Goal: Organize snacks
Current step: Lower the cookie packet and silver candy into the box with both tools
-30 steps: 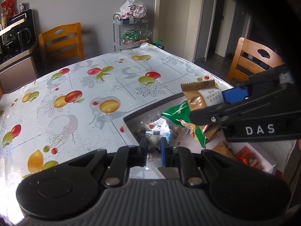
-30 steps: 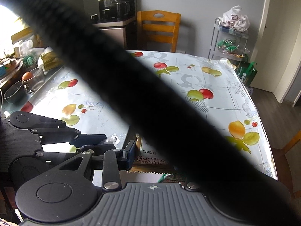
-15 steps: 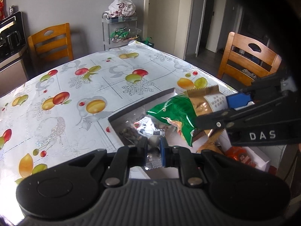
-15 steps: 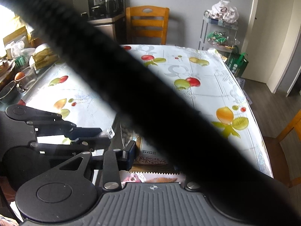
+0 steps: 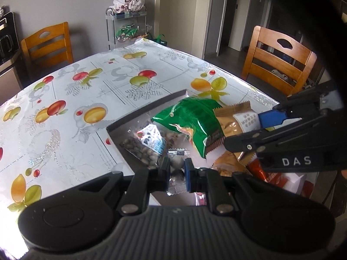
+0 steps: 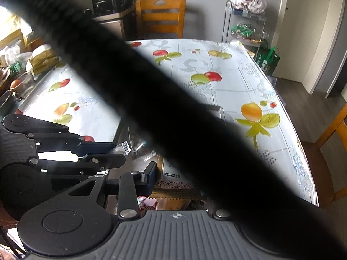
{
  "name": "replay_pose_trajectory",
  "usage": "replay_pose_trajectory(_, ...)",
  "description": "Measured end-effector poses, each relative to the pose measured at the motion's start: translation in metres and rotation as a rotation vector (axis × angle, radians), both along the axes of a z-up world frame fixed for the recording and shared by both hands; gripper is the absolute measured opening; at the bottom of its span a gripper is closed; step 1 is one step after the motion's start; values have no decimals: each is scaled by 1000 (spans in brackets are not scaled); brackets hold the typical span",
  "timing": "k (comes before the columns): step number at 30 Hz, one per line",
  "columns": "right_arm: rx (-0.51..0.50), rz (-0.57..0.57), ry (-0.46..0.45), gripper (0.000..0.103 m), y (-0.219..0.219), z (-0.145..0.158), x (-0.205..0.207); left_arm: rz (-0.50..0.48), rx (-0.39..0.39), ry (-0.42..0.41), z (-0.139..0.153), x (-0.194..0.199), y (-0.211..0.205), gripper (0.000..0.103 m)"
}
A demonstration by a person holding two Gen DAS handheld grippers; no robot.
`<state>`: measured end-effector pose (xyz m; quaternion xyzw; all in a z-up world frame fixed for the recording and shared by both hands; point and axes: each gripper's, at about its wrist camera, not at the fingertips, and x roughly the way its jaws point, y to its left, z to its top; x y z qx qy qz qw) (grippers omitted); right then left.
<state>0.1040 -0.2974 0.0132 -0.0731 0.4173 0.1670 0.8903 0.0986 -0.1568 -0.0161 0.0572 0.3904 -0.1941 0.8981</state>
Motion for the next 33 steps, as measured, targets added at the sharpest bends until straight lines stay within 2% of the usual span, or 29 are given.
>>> replay_pose_trajectory(33, -36, -2, 73, 40, 0, -21, -1, -49, 7, 100, -20, 1, -11, 10)
